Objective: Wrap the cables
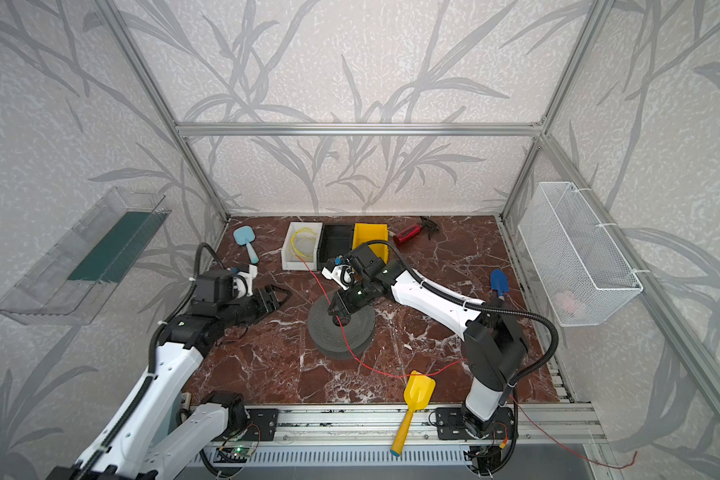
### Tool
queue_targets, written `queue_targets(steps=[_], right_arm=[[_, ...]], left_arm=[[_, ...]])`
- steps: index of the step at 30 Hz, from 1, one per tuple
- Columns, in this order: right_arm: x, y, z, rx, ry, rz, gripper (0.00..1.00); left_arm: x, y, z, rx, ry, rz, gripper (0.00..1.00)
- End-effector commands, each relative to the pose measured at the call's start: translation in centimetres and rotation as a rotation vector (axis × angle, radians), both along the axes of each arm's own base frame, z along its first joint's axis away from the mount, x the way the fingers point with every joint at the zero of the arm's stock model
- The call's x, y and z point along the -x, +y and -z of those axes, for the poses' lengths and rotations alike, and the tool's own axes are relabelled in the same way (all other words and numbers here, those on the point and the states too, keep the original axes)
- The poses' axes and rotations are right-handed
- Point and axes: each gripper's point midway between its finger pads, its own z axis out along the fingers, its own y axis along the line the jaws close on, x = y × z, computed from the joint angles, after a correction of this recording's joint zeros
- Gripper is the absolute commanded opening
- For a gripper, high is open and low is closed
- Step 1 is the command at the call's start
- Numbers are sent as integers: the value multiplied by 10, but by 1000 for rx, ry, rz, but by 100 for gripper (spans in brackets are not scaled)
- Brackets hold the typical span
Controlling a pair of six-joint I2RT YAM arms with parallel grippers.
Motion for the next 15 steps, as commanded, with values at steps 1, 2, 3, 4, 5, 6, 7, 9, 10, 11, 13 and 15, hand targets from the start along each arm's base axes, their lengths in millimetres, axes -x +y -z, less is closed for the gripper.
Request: queue_targets(steps=[1, 2, 3, 4, 5, 6, 7, 9, 10, 11, 13, 15], right_arm=[[3, -2, -20, -42, -41, -13, 0], [3, -1, -21, -45, -42, -12, 0], [2, -1, -23, -48, -46, -12, 0], [2, 0, -25, -54, -47, -13, 0], [3, 1, -27, -62, -48, -17, 0], [4, 2, -29, -68, -47, -23, 0], [5, 2, -30, -74, -45, -27, 0], [7, 3, -31, -77, -41, -34, 0], [7, 2, -30, -74, -40, -35, 0], [8, 3, -29, -72, -39, -38, 0], [9, 2, -27, -65, -33, -39, 0], [9, 3, -26, -66, -32, -38, 0]], left_arm=[[7, -25, 10, 89, 1, 82, 68], [7, -25, 21, 90, 21, 69, 67], [7, -27, 30, 104, 32, 64, 66], [7, -30, 39, 126, 43, 63, 66], [7, -33, 46, 142, 45, 63, 65], [8, -36, 50, 158, 43, 73, 65], [8, -42, 52, 184, 33, 92, 65], [8, -50, 55, 211, 23, 122, 66], [8, -54, 57, 215, 25, 137, 67], [8, -55, 61, 211, 32, 142, 67], [8, -57, 71, 206, 57, 143, 67], [7, -61, 77, 223, 70, 153, 67]])
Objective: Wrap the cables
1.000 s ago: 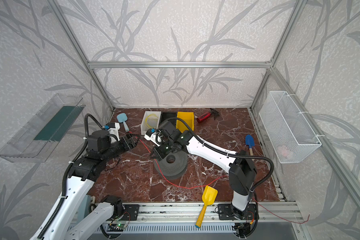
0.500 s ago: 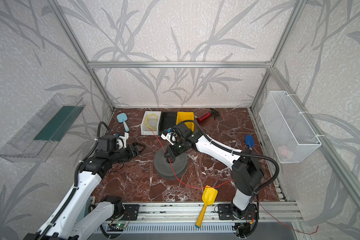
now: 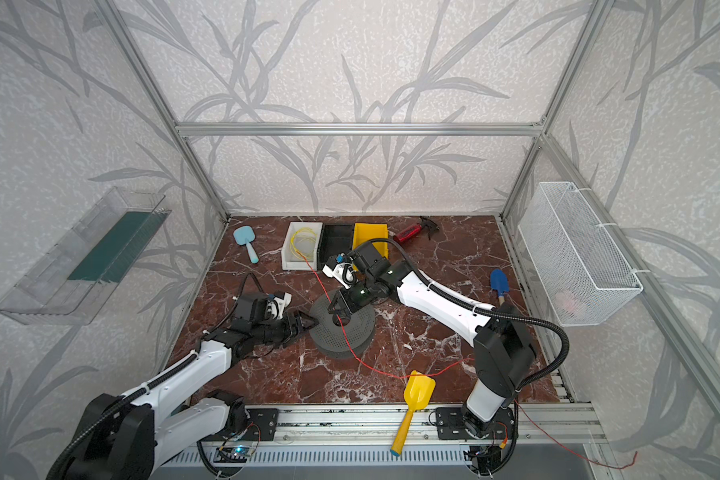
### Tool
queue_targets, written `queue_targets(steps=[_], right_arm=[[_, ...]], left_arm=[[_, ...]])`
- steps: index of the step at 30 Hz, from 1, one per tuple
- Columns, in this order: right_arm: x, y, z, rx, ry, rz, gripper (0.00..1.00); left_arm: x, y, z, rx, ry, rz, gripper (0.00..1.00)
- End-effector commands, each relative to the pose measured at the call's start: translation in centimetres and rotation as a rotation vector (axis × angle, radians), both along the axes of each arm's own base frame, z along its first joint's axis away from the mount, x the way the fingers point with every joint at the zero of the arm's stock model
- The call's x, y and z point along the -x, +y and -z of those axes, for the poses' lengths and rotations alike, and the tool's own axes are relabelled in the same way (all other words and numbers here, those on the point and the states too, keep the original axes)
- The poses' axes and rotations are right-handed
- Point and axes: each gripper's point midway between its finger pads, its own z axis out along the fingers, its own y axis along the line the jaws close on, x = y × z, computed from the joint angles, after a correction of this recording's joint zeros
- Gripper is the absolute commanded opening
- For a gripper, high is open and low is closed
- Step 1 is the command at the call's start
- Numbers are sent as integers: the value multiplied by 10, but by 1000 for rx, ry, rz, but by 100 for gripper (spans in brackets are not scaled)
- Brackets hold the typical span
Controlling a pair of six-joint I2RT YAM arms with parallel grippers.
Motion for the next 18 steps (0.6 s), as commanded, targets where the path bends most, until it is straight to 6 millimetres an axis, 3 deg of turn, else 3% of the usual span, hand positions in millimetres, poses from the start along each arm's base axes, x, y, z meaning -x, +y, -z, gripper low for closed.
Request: queue_targets(steps=[1, 6, 13, 18], right_arm=[[6, 3, -14, -35, -20, -26, 0], [7, 4, -17, -41, -26, -30, 0], [7, 3, -20, -43, -41, -30, 0], [10, 0, -26, -56, -37, -29, 0]], left_arm=[[-8, -12, -3, 65, -40, 22, 66], [-14, -20, 4, 95, -43, 16, 58], [-15, -26, 19, 91, -4, 15, 19], [-15, -18, 13, 24, -2, -8, 2]])
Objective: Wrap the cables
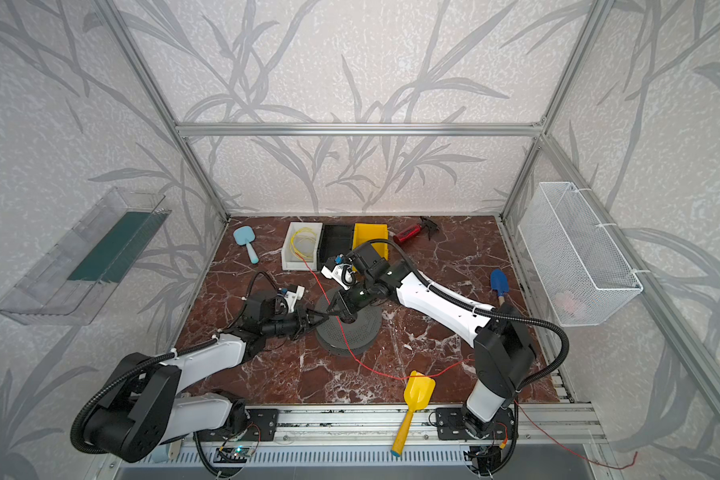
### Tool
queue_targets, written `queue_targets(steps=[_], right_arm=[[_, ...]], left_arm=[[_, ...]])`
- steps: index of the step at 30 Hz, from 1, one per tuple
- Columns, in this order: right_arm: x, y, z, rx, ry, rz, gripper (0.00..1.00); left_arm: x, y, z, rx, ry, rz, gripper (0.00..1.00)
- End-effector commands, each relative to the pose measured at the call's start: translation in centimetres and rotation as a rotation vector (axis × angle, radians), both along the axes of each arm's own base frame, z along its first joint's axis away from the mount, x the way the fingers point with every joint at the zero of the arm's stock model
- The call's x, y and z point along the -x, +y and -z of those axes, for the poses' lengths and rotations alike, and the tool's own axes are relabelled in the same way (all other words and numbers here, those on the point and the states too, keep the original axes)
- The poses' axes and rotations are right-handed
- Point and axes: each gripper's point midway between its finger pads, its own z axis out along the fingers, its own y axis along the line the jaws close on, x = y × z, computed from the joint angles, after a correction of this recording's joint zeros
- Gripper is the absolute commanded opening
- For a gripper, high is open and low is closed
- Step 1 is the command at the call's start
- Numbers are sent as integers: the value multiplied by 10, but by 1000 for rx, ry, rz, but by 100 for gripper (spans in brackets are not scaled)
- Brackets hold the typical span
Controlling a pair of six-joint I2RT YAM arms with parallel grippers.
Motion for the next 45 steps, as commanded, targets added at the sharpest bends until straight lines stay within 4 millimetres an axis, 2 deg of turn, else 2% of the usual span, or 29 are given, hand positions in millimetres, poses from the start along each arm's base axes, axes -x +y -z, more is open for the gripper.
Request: queue_targets(steps=[1, 3, 5, 9, 11, 15, 19, 21, 27, 34, 36, 41, 45], right_arm=[[10, -2, -31, -82, -9, -32, 0], [14, -4, -45, -149, 33, -42, 0], [15, -12, -54, -171, 41, -30, 0], [16, -27, -60, -169, 26, 0, 0], [16, -35, -53, -149, 24, 17, 0], [20, -49, -36, -106, 22, 39, 0], [30, -60, -22, -109, 41, 59, 0], [35, -63, -19, -117, 48, 62, 0], [36, -79, -7, -67, 1, 87, 0], [38, -90, -1, -64, 10, 91, 0], [39, -90, 0, -67, 18, 88, 0], [41, -85, -6, -101, 54, 83, 0], [43, -73, -17, -170, 112, 60, 0]], left_arm=[[4, 22, 23, -174, 80, -82, 0], [1, 31, 5, -226, 57, -112, 0], [-4, 40, -24, -294, 27, -141, 0], [-13, 52, -73, -422, -8, -184, 0], [-16, 55, -90, -492, -9, -193, 0], [-17, 64, -108, -692, 13, -230, 0], [-25, 57, -124, -802, -9, -250, 0], [-31, 46, -126, -836, -12, -238, 0], [-42, 13, -104, -876, 18, -193, 0], [-49, -4, -85, -882, 52, -182, 0], [-50, -7, -86, -863, 52, -189, 7], [-51, -4, -105, -852, 26, -202, 42], [-47, 9, -125, -876, -16, -221, 58]])
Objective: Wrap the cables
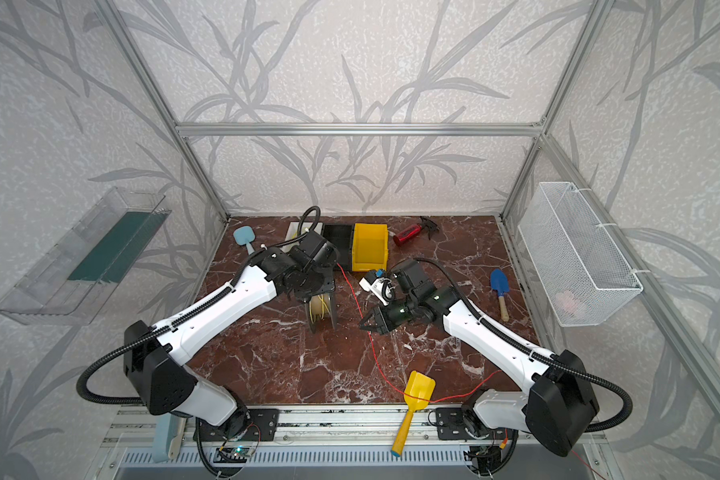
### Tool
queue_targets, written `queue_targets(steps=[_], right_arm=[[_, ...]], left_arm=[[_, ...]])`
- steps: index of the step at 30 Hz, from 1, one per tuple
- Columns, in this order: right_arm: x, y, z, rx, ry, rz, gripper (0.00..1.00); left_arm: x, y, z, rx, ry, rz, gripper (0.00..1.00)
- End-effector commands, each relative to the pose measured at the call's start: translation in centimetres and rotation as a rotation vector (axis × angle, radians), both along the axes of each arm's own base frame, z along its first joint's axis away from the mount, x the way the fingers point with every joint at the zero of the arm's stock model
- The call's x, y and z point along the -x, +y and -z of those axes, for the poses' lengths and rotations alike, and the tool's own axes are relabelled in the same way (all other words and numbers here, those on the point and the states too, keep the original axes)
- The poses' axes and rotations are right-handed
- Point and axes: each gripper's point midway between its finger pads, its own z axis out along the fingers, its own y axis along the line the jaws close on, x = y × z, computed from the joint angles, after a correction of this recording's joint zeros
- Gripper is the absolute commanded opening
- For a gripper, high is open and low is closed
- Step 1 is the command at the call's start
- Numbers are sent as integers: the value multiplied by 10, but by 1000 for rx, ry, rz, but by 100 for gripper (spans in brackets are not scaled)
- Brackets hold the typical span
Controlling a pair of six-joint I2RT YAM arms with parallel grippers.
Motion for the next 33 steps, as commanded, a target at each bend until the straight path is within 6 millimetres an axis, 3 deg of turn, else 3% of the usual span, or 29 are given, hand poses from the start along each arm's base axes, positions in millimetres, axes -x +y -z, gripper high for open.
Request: queue_targets(steps=[1, 13, 16, 18, 25, 33], right_arm=[[5, 13, -15, -85, 44, -37, 0], [46, 61, -22, -135, 260, -162, 0], [48, 73, -14, -110, 312, -128, 0], [42, 81, -9, -118, 342, -79, 0], [20, 97, 6, -133, 407, 74, 0], [15, 113, 24, -99, 463, 106, 0]], left_arm=[[7, 24, -27, -36, -52, -32, 61], [35, 107, -83, -17, -189, -82, 73], [37, 96, -88, 24, -235, 14, 76], [39, 87, -82, 44, -239, 76, 76], [43, 84, -49, 61, -286, 129, 81], [30, 69, -39, 106, -352, 171, 83]])
